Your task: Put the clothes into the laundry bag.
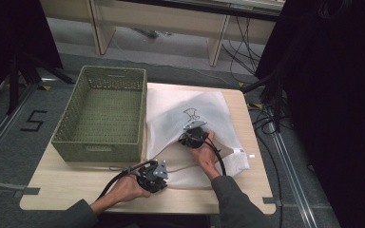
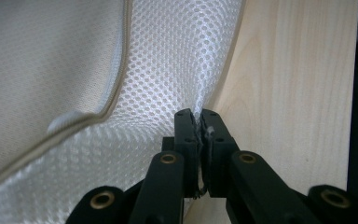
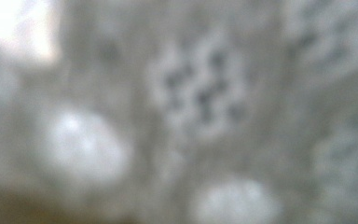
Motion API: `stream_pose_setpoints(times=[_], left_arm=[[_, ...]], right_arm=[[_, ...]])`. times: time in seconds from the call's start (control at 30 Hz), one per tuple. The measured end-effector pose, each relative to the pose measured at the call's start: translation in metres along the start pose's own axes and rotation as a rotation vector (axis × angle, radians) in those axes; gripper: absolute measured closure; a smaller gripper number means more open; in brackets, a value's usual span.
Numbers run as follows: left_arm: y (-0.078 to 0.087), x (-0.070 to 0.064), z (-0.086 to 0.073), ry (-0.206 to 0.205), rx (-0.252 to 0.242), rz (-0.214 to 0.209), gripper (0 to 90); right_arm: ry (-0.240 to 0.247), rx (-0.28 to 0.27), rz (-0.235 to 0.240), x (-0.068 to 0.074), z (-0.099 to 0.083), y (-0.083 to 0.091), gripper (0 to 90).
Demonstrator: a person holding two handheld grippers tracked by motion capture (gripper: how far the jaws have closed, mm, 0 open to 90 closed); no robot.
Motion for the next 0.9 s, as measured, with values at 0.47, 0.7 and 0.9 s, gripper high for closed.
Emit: stream_pose_setpoints(times=[0.47,0.7,0.9], left_arm=[[0.0,0.001,0.0,0.01,-0.006,-0.006,83.5],[0.0,0.001,0.0,0.005,-0.013,-0.003,82.4],[0.0,0.002,0.001,0.006,-0.012,-0.003,81.7]], right_arm=[[-0.075,-0.024,0.099,-0.003,0.001,0.025,79.9],[-0.099,-0.029,0.129,-0.015,-0.01,0.063,72.8],[-0.13,-0.034,0.125,-0.029,-0.027,0.082,71.7]])
Point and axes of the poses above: each handheld gripper's, and its own axes: y roughly backward along the jaws, z roughly out of its top, x roughly to its left, the point moved 5 cm from there along -y, roughly forward along the jaws, and after that the axes turned 12 degrees about -z, right-handed, at the moved point
